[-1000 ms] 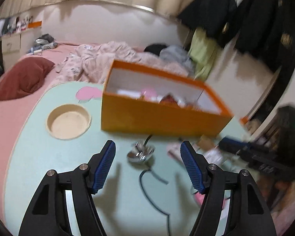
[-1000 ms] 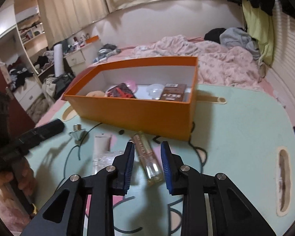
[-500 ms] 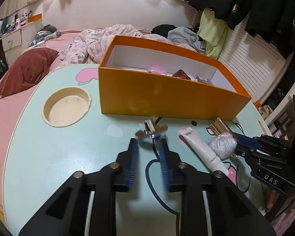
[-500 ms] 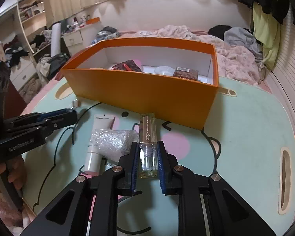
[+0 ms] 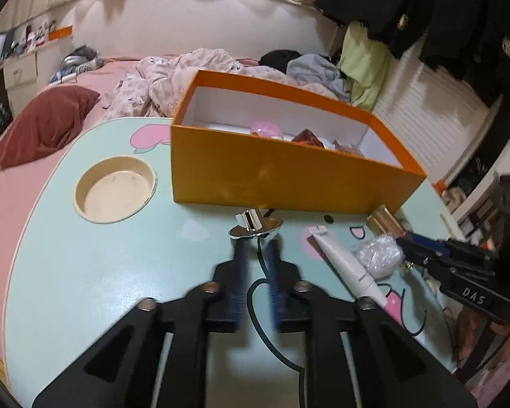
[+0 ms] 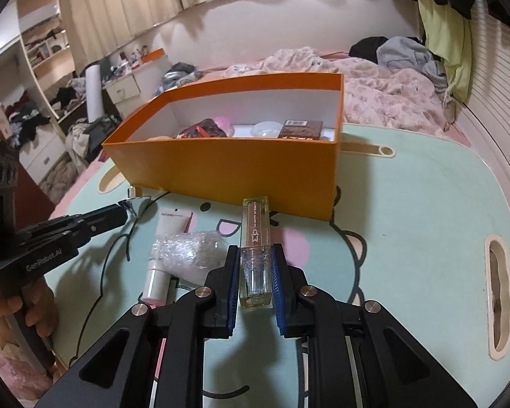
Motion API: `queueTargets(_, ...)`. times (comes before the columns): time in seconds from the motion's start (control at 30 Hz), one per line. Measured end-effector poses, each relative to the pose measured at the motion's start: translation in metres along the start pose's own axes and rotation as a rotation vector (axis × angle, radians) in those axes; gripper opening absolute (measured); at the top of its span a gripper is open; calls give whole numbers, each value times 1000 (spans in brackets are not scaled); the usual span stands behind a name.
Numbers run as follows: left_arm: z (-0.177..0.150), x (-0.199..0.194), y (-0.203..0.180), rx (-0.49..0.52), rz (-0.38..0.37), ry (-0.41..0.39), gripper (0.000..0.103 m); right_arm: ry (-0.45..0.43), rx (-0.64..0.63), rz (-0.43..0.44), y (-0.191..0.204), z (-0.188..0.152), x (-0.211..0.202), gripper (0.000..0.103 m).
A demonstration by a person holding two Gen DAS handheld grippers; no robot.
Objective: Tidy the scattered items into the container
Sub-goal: 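Carry the chrome item and glass bottle into the orange box and open both tools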
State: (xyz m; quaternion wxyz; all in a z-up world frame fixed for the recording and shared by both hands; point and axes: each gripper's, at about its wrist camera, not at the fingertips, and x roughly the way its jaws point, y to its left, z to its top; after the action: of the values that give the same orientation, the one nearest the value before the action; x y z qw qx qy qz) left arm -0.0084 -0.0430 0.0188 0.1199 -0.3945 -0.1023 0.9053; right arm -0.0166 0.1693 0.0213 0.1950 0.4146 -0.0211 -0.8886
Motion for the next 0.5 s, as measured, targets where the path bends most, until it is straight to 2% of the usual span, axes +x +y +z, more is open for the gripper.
queueTargets(0.07, 0, -3, 0, -2, -6, -17, 40, 0, 3, 2, -2, 0, 0, 17)
queueTargets(0.13, 1, -5, -2, -1, -6, -32, 63, 0, 4, 4, -3, -1, 1, 17)
queueTargets(0.2, 3, -4, -3, -3, 2, -29, 73, 1, 6, 8, -4, -1, 1, 16)
queueTargets(0.33, 17, 9, -3, -3, 46, 26, 73, -3, 11, 16, -5, -2, 1, 16)
queueTargets(0.43, 26, 23, -3, 56, 176, 50, 72, -3, 15, 20, -6, -4, 0, 17)
queueTargets(0.47, 27, 28, -2, 63, 191, 69, 66, -4, 18, 21, -7, -4, 0, 17)
queueTargets(0.5, 28, 33, -1, 74, 195, 88, 38, -5, 23, 24, -9, -4, -1, 17)
